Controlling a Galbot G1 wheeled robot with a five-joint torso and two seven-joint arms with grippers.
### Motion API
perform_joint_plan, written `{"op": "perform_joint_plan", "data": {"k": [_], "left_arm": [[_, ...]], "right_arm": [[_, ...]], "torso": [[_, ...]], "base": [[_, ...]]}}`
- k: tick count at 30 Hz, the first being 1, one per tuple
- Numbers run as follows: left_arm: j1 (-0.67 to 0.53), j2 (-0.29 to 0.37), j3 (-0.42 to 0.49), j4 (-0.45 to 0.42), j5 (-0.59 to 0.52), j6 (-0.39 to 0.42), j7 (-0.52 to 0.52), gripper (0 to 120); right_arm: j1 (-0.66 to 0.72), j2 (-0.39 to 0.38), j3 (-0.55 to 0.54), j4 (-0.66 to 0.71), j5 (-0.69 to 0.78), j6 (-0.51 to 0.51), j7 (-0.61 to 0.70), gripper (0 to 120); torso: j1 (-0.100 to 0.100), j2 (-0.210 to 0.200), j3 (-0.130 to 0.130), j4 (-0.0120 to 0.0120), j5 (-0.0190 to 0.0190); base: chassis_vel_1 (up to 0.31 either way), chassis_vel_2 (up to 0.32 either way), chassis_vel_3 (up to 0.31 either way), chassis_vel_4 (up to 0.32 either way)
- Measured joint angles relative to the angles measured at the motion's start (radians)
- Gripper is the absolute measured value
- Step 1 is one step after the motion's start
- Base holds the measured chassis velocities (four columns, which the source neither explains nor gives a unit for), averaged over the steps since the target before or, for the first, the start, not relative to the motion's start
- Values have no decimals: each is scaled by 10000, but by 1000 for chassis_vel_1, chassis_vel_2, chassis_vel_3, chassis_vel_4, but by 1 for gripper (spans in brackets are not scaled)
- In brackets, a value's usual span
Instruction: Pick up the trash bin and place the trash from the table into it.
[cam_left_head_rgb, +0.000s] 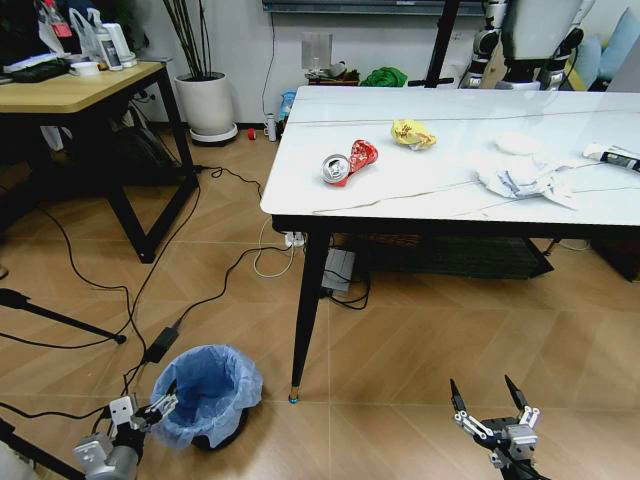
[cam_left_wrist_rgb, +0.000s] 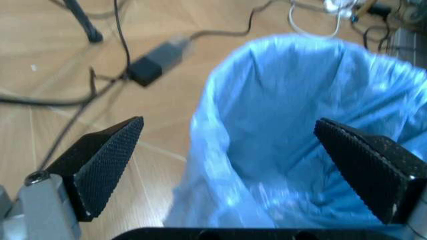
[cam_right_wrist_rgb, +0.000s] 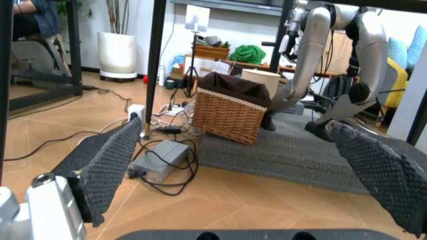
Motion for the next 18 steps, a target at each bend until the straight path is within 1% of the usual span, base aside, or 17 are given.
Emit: {"op": "perform_joint_plan", "data": {"k": [4,9,10,11,12,14,15,16,17,18], "left_arm": [[-173,-65,91,111,-52,267,-44,100],[-303,-66,100,225,-86,372,-47,97],[-330,-60,89,250,-101,388,-47,90],[-330,-60,89,250,-101,388,-47,90],[-344,-55,79,267,-110,395,-47,86],[-361,-52,66,294,-118,417,-47,81],[-361,-52,66,294,-118,417,-47,81],[-382,-52,64,333,-120,442,-47,72],[-391,-52,64,352,-119,449,-47,69],[-402,-55,64,370,-120,459,-47,61]], "right_arm": [[-16,0,15,39,-7,-24,0,100],[-24,0,38,84,-8,-54,0,100],[-26,0,42,91,-8,-65,1,100],[-26,0,42,91,-8,-65,1,100],[-25,0,43,93,-8,-73,1,100],[-22,0,43,98,-8,-84,3,100],[-22,0,43,98,-8,-84,3,100],[-18,0,43,108,-8,-100,5,100],[-17,0,43,113,-8,-109,6,100],[-15,0,43,120,-8,-126,7,100]], "torso": [[3,7,4,-1,1],[4,15,8,-1,1],[5,16,9,-1,1],[5,16,9,-1,1],[5,17,10,-1,1],[6,20,11,-1,2],[6,20,11,-1,2],[6,22,12,-1,1],[6,22,12,-1,1],[7,23,13,-1,1]], "base": [[0,0,0,0],[0,0,0,0],[0,0,0,0],[0,0,0,0],[0,0,0,0],[0,0,0,0],[0,0,0,0],[0,0,0,0],[0,0,0,0],[0,0,0,0]]}}
